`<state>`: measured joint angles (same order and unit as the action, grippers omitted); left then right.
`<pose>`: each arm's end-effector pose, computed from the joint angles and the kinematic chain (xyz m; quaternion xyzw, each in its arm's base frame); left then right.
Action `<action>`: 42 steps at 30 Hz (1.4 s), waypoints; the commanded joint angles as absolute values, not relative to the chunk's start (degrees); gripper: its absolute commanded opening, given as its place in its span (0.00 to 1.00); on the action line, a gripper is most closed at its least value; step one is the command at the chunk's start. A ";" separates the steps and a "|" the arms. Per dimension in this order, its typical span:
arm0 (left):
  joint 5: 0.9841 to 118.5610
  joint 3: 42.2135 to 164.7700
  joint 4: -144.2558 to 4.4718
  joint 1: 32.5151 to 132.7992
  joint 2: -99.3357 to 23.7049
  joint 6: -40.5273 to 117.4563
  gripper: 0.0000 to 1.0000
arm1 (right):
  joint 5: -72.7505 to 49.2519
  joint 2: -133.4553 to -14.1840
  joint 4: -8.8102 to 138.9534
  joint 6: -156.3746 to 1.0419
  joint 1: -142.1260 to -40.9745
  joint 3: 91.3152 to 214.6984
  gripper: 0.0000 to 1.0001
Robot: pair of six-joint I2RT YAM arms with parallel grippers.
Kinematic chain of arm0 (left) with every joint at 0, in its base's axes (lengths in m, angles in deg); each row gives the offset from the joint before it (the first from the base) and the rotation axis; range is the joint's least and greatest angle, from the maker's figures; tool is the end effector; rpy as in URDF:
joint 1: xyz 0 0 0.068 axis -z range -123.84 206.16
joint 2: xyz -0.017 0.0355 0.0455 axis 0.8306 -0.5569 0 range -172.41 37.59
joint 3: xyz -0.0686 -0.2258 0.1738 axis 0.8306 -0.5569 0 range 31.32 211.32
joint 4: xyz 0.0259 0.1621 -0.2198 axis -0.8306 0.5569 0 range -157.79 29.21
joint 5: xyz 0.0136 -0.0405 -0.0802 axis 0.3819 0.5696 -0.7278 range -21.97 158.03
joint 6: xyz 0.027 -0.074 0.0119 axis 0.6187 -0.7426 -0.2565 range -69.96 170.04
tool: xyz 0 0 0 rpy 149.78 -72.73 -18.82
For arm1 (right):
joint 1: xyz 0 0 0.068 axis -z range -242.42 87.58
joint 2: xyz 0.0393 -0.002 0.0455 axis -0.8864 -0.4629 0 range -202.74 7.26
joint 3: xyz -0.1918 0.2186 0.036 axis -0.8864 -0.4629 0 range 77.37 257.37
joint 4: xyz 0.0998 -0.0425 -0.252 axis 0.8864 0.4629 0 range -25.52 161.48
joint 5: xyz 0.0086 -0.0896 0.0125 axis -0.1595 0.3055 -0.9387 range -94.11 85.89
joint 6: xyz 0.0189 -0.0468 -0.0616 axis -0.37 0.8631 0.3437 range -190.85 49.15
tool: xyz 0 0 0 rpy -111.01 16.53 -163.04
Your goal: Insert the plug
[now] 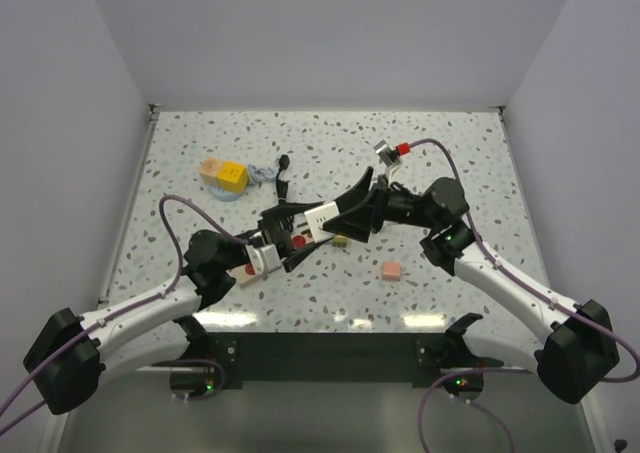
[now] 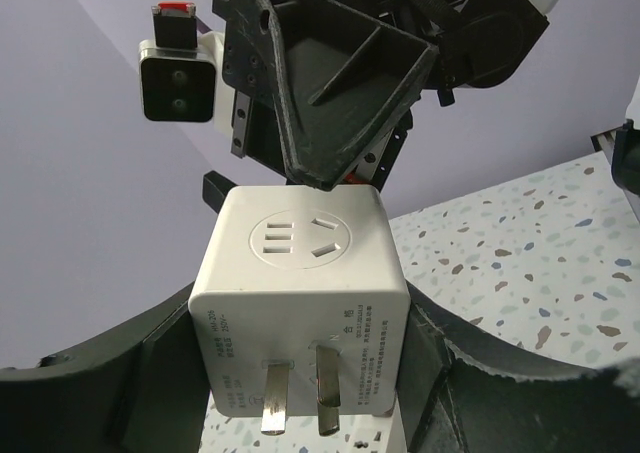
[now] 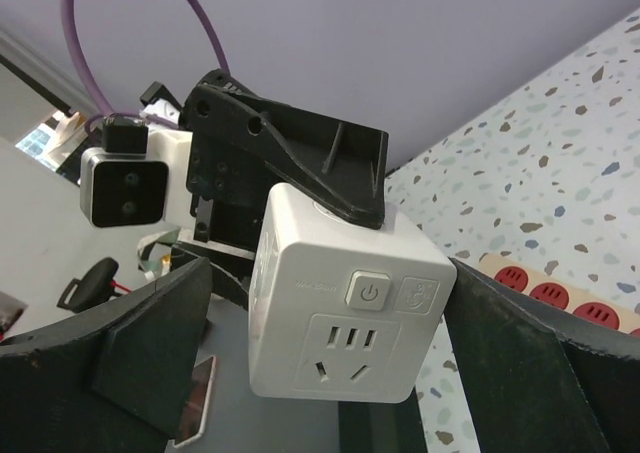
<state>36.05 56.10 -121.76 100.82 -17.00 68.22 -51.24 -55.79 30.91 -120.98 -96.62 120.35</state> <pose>0.1379 -0.1874 0.3232 0.4697 0.3253 -0.3306 0.7512 0.1965 0.1943 0.3630 -0.2323 0.6055 0.6666 0.3674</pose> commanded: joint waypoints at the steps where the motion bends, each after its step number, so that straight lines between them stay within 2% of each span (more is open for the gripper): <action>1: 35.95 59.62 -125.62 100.10 -17.43 70.78 0.00 | -54.12 -55.58 26.25 -123.23 -96.88 120.09 0.98; 4: 35.87 59.97 -125.44 99.93 -18.04 71.23 0.00 | -54.47 -56.02 25.28 -123.59 -96.96 120.00 0.96; 11: 36.66 59.62 -127.38 99.40 -18.92 71.14 0.00 | -55.70 -57.69 22.82 -124.82 -97.23 120.09 0.70; 14: 37.18 59.80 -127.20 99.22 -19.01 70.96 0.00 | -56.05 -58.04 22.29 -124.55 -97.32 120.18 0.43; 15: 37.71 59.63 -127.12 99.22 -19.01 70.79 0.00 | -55.88 -58.13 22.11 -124.64 -97.32 120.18 0.24; 16: 39.28 59.54 -127.11 99.22 -19.01 70.61 0.00 | -55.44 -58.22 22.37 -124.12 -97.32 120.18 0.09; 17: 40.25 59.45 -127.03 99.22 -18.92 70.44 0.00 | -55.00 -58.22 23.51 -123.59 -97.32 120.35 0.01; 18: 40.96 59.10 -126.68 99.22 -18.92 70.26 0.06 | -54.04 -58.22 25.09 -122.54 -97.23 121.22 0.00; 19: 41.83 58.84 -126.33 99.22 -18.92 70.08 0.22 | -53.42 -58.22 26.84 -119.75 -97.23 121.84 0.00; 20: 42.89 58.66 -126.15 99.22 -18.75 69.91 0.30 | -52.81 -57.96 29.99 -118.41 -97.14 122.54 0.00; 21: 43.42 57.96 -125.63 99.22 -18.40 69.39 0.47 | -51.76 -57.87 31.41 -117.18 -97.14 123.77 0.00; 23: 44.56 56.82 -125.53 99.22 -17.78 68.86 0.60 | -50.43 -57.78 34.83 -114.28 -96.88 124.92 0.00; 24: 45.00 55.42 -125.79 99.22 -17.00 68.16 0.72 | -49.82 -57.78 35.90 -113.31 -96.79 125.97 0.00; 27: 46.85 52.07 -126.85 99.22 -14.97 66.92 0.93 | -48.06 -59.44 37.49 -111.11 -96.35 127.46 0.00; 30: 48.34 49.35 -126.77 99.22 -12.69 66.40 1.00 | -47.79 -62.07 37.06 -110.58 -95.91 128.52 0.00; 36: 55.54 44.34 -124.22 99.22 -7.33 63.67 1.00 | -44.99 -64.11 40.38 -105.94 -93.98 130.89 0.00; 38: 60.45 42.32 -122.03 99.22 -5.23 61.66 1.00 | -40.09 -63.14 47.05 -102.16 -93.98 132.47 0.00; 42: 72.40 39.85 -115.97 99.22 -0.91 56.30 1.00 | -35.68 -62.44 51.11 -97.32 -94.06 132.66 0.00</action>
<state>60.77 41.19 -120.19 99.40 -3.29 61.68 -41.25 -64.68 48.01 -103.17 -94.10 129.49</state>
